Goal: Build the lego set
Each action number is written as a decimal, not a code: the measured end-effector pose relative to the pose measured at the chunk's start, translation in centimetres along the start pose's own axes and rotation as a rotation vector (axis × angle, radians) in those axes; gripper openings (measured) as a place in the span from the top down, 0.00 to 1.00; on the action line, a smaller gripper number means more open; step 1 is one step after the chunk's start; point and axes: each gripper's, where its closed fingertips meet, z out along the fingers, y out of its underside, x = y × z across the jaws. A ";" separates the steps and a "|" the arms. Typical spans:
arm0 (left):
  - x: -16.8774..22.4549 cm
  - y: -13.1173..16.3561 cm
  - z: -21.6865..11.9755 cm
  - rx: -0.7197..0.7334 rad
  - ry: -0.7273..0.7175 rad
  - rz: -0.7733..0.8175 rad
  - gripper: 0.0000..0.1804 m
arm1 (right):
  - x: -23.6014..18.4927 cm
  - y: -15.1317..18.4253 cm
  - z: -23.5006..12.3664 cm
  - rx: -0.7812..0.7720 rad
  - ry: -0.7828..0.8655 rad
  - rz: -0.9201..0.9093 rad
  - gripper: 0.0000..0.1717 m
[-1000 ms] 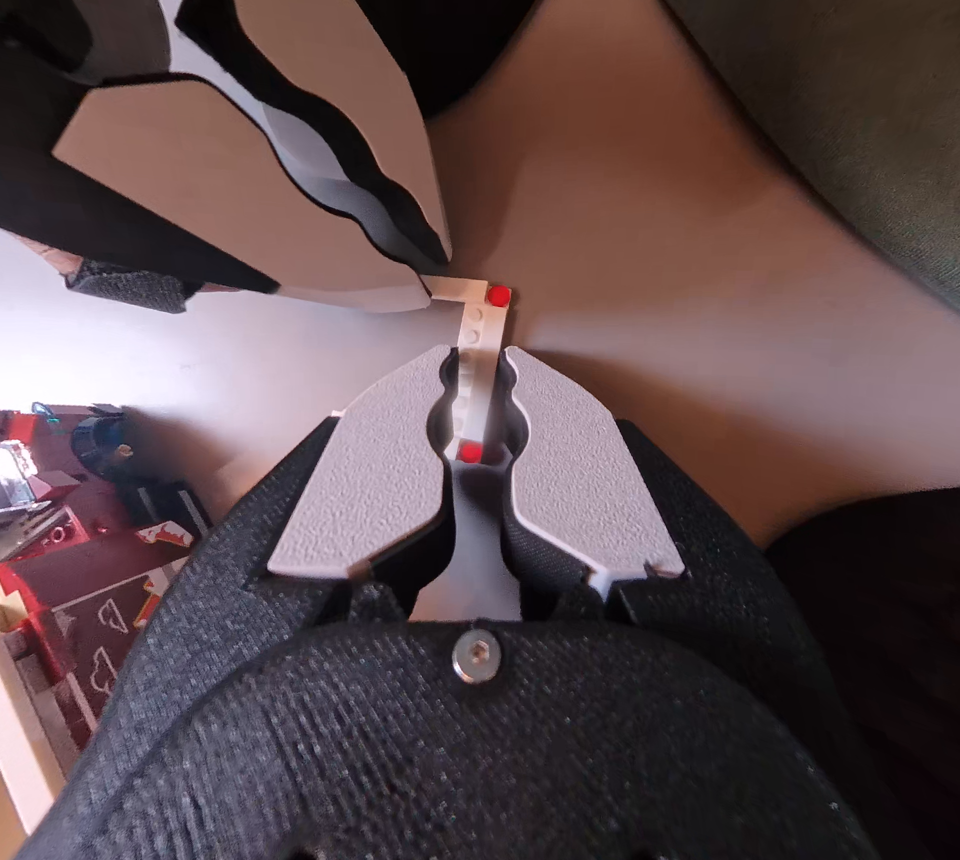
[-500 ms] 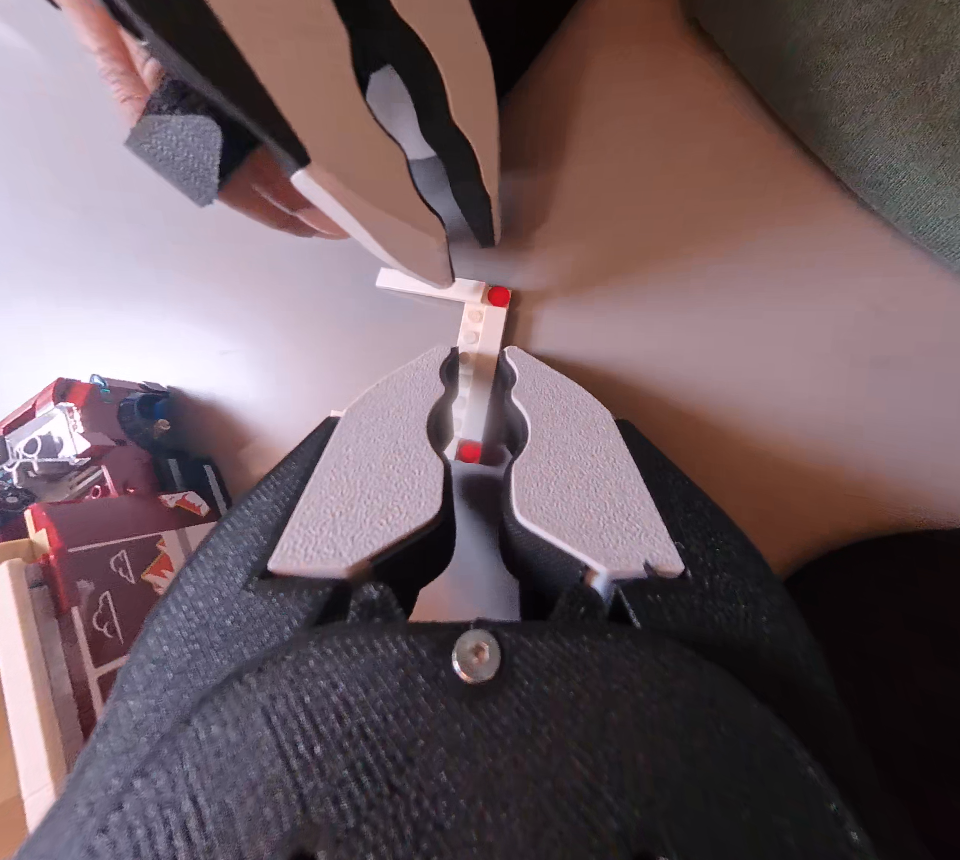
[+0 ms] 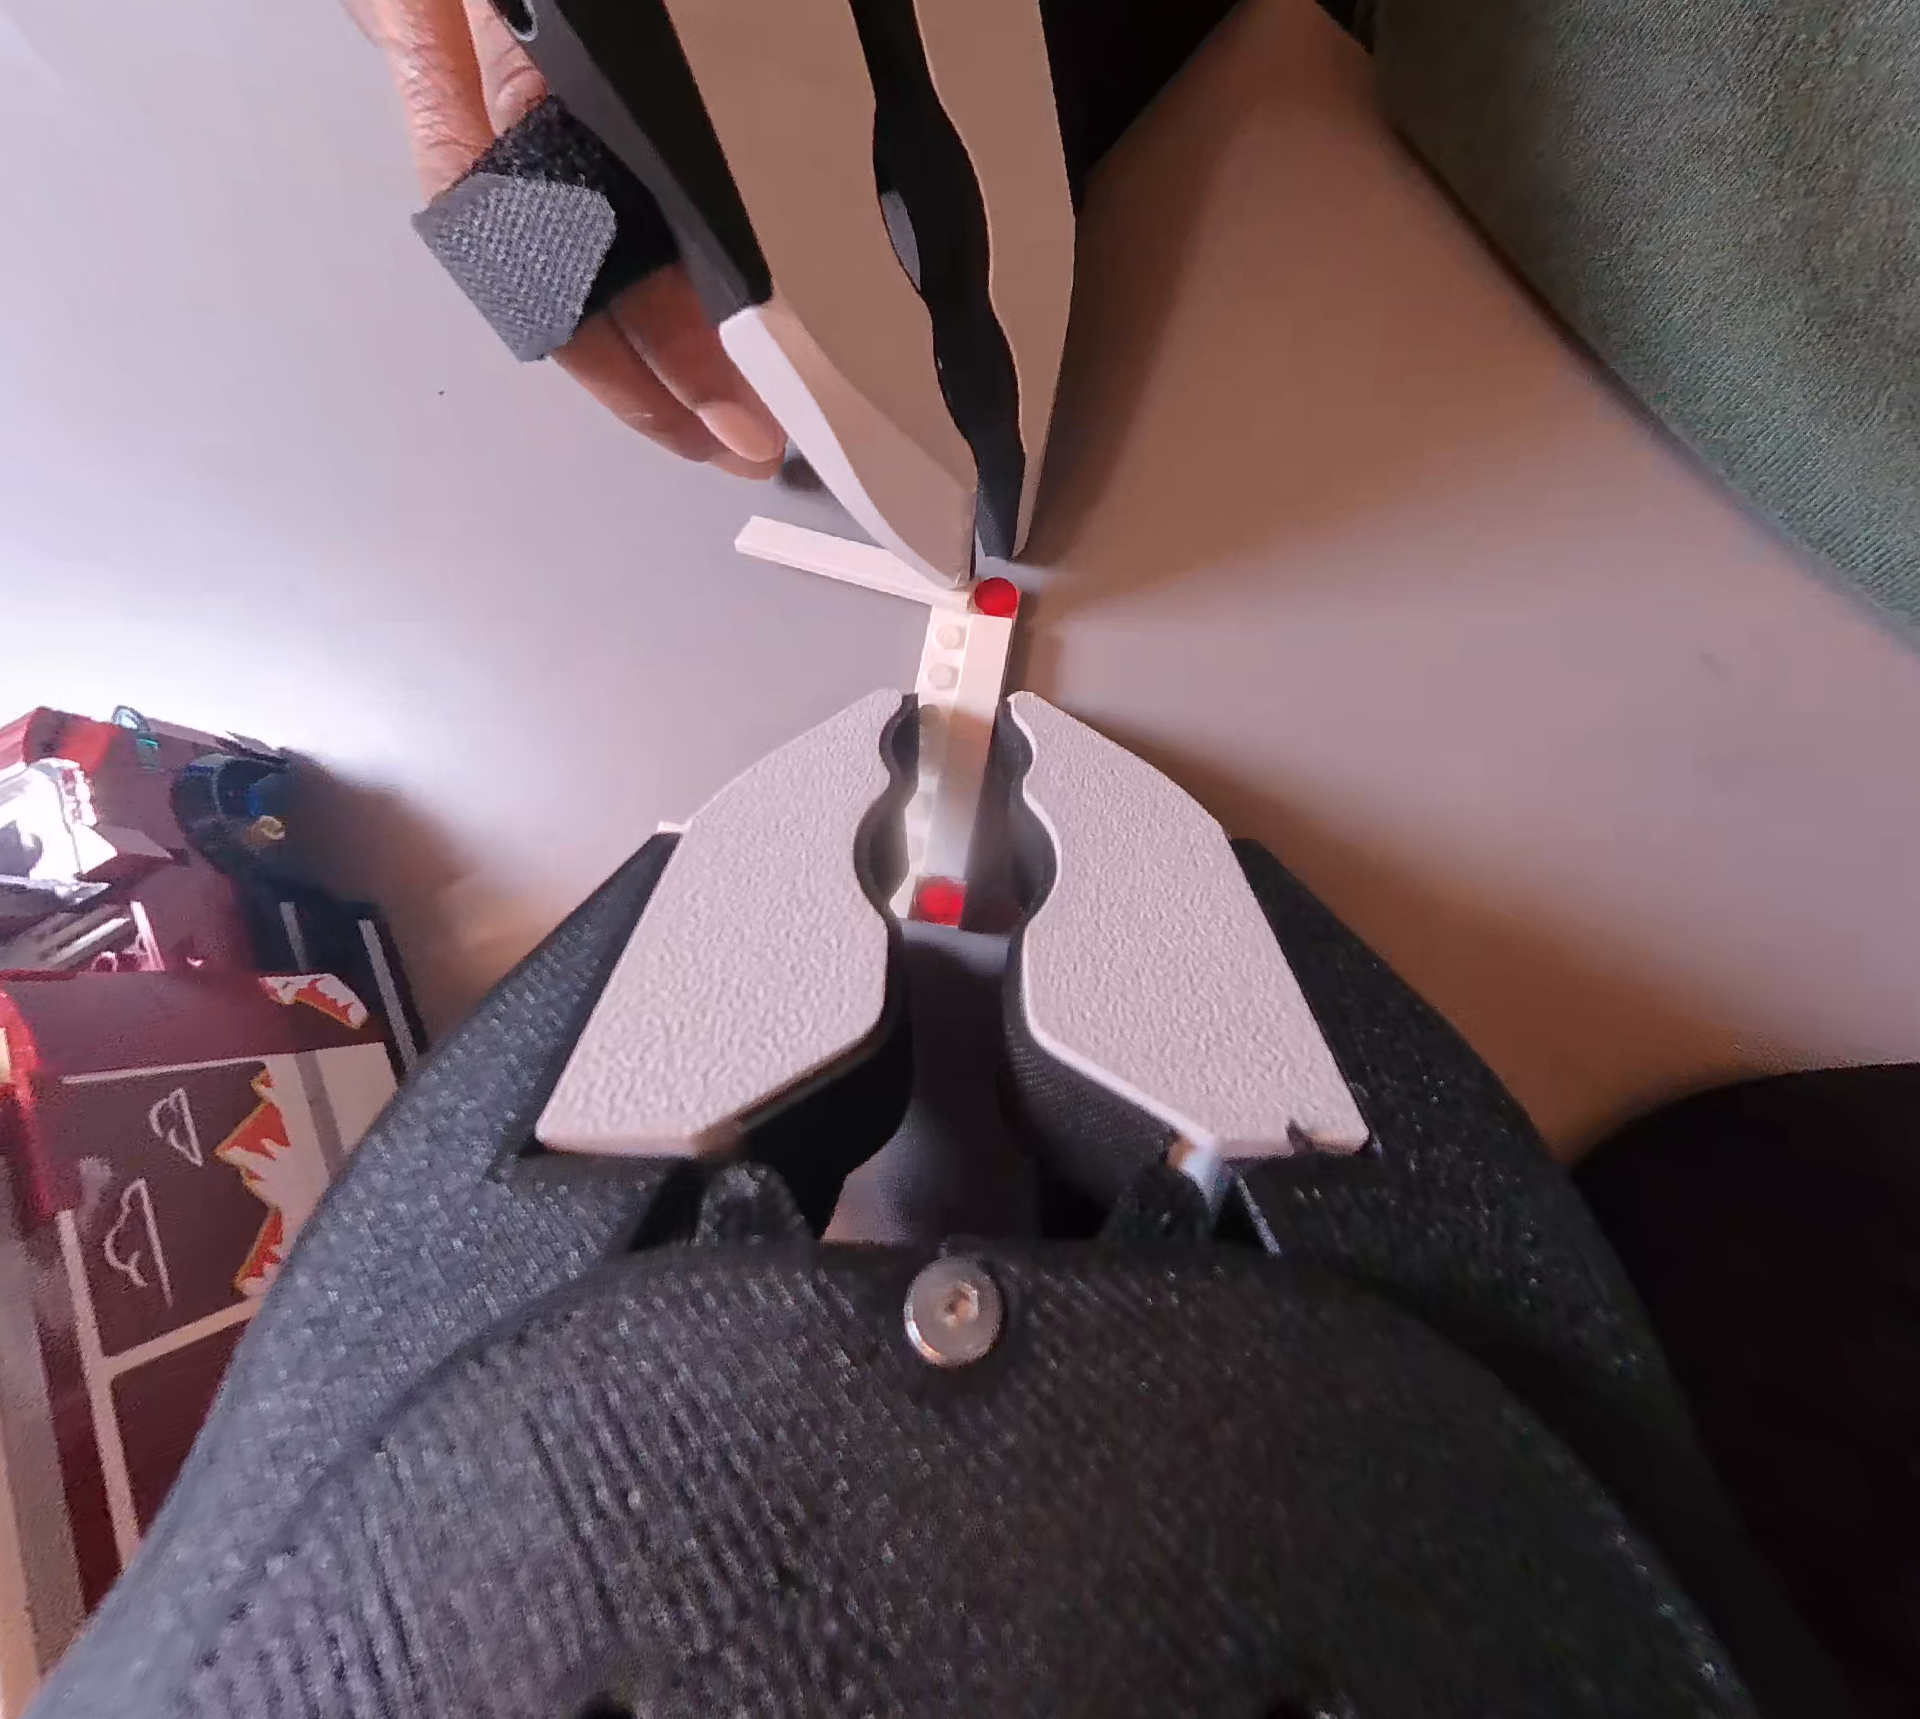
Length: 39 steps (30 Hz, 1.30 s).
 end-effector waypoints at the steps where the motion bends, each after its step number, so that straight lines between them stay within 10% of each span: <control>1: 0.0 0.0 0.0 0.006 0.003 -0.005 0.92 | 0.0 0.0 0.0 0.002 -0.002 0.001 0.95; 39: -1.2 -9.1 -8.8 0.734 0.116 -0.311 0.96 | 6.6 -7.7 -7.6 0.320 0.442 -0.070 0.98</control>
